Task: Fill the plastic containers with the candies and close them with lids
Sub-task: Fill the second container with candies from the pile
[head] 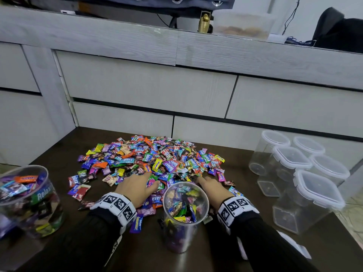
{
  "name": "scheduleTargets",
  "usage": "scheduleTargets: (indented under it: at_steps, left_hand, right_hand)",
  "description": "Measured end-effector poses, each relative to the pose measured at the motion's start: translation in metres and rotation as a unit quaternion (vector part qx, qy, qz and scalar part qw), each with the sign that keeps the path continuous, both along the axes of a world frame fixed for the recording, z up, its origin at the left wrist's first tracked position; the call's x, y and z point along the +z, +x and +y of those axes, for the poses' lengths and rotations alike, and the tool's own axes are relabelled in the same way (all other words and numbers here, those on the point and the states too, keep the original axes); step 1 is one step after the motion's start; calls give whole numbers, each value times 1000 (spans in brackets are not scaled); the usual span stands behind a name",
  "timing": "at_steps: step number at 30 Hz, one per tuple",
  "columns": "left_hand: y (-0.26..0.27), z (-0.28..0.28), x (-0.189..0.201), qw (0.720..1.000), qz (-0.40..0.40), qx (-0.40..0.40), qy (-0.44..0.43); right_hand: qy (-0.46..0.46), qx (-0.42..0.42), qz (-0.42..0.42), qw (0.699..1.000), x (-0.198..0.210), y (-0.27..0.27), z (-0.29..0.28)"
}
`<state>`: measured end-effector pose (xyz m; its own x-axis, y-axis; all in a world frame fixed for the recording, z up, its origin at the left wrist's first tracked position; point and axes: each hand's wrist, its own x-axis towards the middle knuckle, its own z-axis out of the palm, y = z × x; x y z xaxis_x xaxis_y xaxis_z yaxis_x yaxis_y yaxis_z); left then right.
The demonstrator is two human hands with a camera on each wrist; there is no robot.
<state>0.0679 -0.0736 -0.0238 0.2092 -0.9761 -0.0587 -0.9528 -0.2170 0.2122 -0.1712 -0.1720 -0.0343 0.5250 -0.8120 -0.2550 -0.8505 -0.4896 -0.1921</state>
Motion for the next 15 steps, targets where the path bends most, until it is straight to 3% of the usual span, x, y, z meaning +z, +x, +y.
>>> scheduleTargets:
  at_steps: [7, 15]
  left_hand:
    - [-1, 2, 37, 989, 94, 23, -109]
    - [-42, 17, 99, 956, 150, -39, -248]
  right_hand:
    - [-25, -60, -219, 974, 29, -20, 18]
    - [-79, -69, -321, 941, 76, -30, 28]
